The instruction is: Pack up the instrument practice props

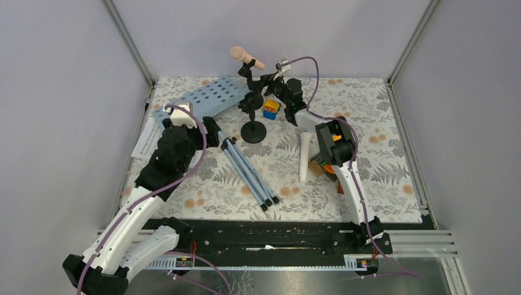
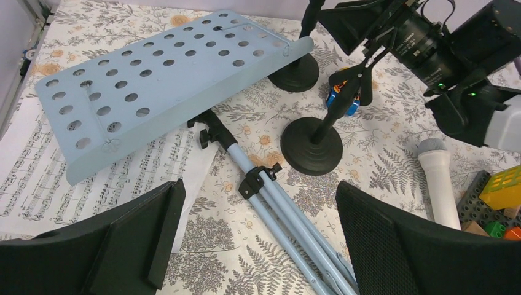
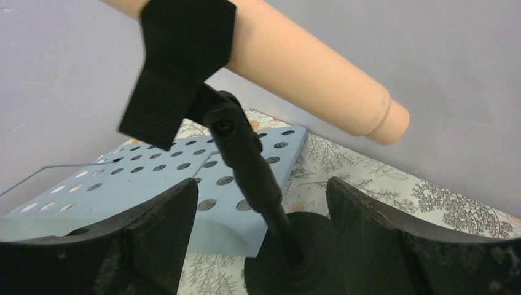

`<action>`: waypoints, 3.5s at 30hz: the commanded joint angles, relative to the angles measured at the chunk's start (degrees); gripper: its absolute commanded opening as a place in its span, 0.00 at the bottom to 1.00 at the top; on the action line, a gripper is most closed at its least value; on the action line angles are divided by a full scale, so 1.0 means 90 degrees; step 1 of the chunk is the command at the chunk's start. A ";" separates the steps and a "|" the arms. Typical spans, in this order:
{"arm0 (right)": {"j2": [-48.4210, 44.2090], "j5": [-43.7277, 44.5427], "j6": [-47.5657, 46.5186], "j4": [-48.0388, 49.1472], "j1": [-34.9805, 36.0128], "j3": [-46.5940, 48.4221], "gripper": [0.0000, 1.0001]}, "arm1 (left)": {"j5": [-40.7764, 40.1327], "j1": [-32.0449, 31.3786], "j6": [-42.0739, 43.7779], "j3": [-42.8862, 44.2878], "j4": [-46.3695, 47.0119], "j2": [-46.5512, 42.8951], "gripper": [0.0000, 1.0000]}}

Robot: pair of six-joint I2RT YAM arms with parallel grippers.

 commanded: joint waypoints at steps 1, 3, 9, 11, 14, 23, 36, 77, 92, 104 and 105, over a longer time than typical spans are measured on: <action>0.0637 -0.0169 -0.0371 -0.0108 0.0142 0.1180 0.84 | -0.0017 0.0126 -0.0164 -0.0011 0.0107 0.0052 0.99; 0.0951 -0.0124 -0.0480 -0.0286 0.0222 0.1706 0.85 | 0.0117 0.0225 -0.0198 -0.0001 0.0106 0.0087 0.99; 0.1808 0.0685 -0.0597 -0.0696 0.0449 0.3108 0.76 | 0.0337 0.0433 -0.0304 -0.0034 0.0115 0.0049 0.99; 0.2001 0.0972 -0.0629 -0.0656 0.0514 0.3366 0.66 | 0.0361 0.0460 -0.0326 -0.0059 0.0116 0.0030 0.99; 0.2191 0.1193 -0.0653 -0.0528 0.0583 0.3617 0.51 | 0.0406 0.0492 -0.0350 -0.0084 0.0116 0.0019 0.99; 0.1642 0.1347 -0.1025 -0.0211 0.0542 0.3313 0.14 | 0.0591 0.0634 -0.0410 -0.0109 0.0116 0.0055 0.99; -0.0419 0.1619 -0.2394 -0.0237 -0.0132 0.2368 0.00 | 0.0752 0.0755 -0.0398 -0.0150 0.0145 0.0053 0.99; -0.7258 0.1840 -0.1993 0.3632 0.2119 -0.9510 0.00 | 0.1689 0.1165 -0.0347 -0.0280 0.0311 0.0095 0.99; -0.5613 0.1881 -0.2295 0.4886 0.2123 -0.9480 0.29 | 0.1786 0.1189 -0.0327 -0.0288 0.0311 0.0144 0.99; -0.6503 0.1916 -0.2066 0.4853 0.2128 -1.0835 0.78 | 0.1822 0.1256 -0.0376 -0.0298 0.0356 0.0048 0.99; -0.6673 0.1911 -0.2002 0.4847 0.2123 -1.0987 0.80 | 0.1836 0.1266 -0.0376 -0.0316 0.0400 0.0016 0.99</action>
